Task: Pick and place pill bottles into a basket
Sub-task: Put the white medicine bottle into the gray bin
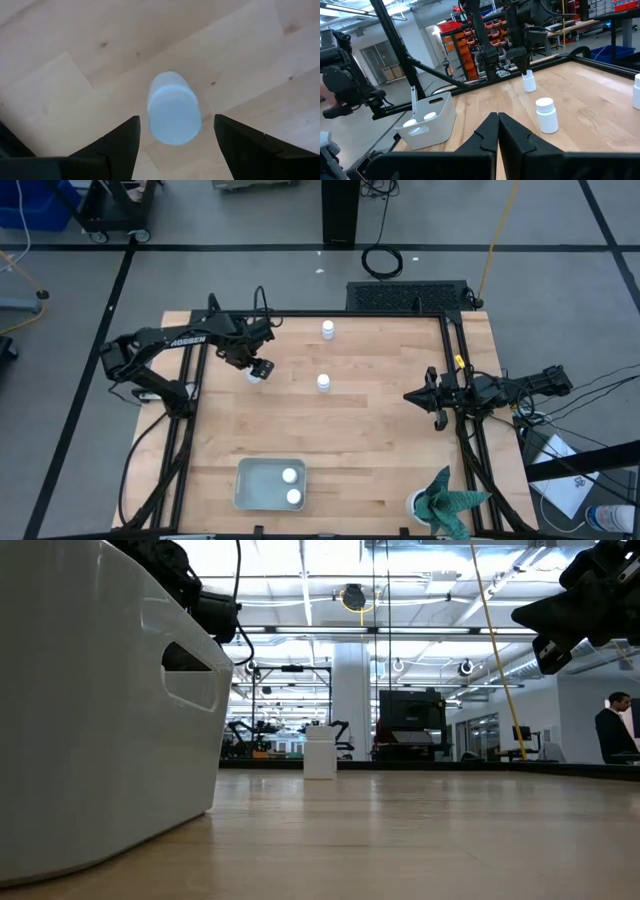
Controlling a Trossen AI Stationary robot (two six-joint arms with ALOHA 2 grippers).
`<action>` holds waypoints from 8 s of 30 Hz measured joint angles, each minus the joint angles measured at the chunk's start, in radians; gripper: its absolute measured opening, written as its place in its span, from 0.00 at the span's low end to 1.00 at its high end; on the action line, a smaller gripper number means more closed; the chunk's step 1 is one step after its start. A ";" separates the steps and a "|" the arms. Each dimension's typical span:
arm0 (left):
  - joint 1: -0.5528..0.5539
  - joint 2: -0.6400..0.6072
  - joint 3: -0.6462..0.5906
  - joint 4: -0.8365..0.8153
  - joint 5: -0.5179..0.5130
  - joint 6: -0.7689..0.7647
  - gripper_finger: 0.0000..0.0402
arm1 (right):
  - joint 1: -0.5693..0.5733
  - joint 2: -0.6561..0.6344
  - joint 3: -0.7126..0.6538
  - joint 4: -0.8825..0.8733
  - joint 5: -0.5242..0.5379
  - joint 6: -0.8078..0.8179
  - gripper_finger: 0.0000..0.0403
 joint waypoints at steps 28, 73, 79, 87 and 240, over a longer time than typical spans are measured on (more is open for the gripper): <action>0.004 0.000 -0.047 0.052 0.020 0.011 0.59 | 0.000 0.000 0.000 0.000 0.000 0.000 0.01; -0.349 -0.401 0.141 -0.262 0.164 -0.395 0.41 | 0.000 0.000 0.000 -0.007 0.000 0.000 0.01; -0.499 -0.306 0.325 -0.351 0.104 -0.489 0.41 | 0.000 0.000 0.000 -0.007 0.000 0.000 0.01; -0.674 -0.152 0.538 -0.358 0.005 -0.642 0.42 | 0.000 0.000 0.000 -0.007 0.000 0.000 0.01; -0.278 0.201 0.693 0.194 0.057 0.011 0.88 | 0.000 0.003 0.000 -0.006 0.000 0.000 0.01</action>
